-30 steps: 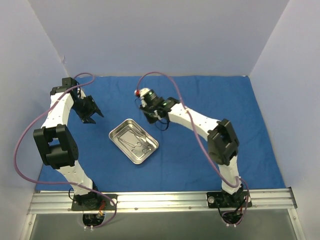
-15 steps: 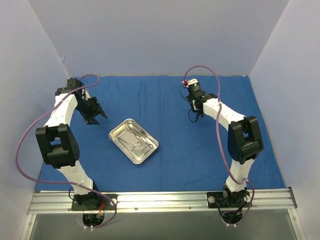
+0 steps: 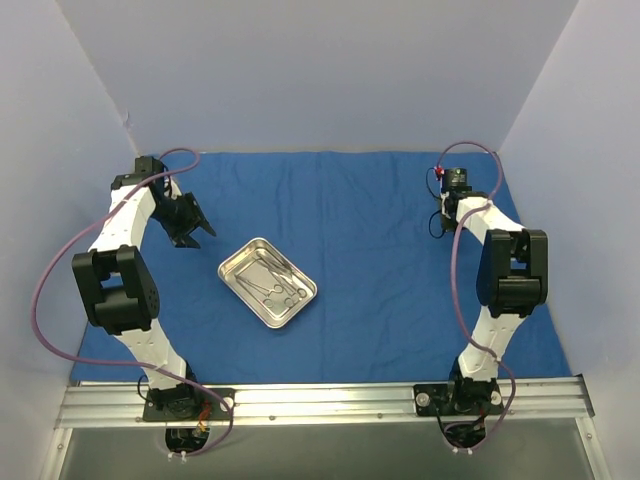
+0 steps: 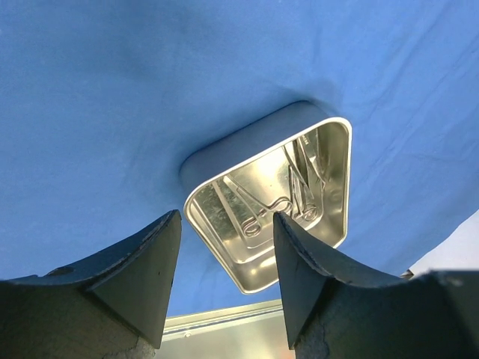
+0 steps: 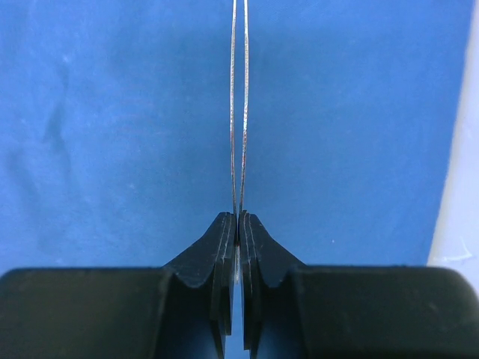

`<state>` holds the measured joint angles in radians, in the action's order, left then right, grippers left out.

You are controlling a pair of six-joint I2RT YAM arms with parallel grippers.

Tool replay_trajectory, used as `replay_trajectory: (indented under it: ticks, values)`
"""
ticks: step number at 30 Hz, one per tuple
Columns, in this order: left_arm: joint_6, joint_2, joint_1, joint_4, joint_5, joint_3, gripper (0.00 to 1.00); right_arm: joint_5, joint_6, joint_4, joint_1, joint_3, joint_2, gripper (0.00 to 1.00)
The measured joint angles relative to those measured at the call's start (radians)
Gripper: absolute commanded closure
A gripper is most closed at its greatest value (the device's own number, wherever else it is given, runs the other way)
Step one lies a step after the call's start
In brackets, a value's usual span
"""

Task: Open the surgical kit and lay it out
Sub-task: Place the medical item in the surgical kit.

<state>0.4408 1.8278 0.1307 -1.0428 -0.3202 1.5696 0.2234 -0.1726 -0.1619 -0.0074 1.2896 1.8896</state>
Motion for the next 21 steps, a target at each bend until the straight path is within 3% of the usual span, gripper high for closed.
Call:
replay_trajectory:
  ticks: [16,21]
  values:
    - [0.001,0.009,0.000,0.002,-0.006,0.010,0.39,-0.126,-0.085,0.046,-0.051,-0.009,0.065,0.99]
    - [0.003,0.009,-0.002,0.003,-0.013,0.010,0.39,-0.131,-0.085,0.053,-0.053,-0.009,0.087,0.75]
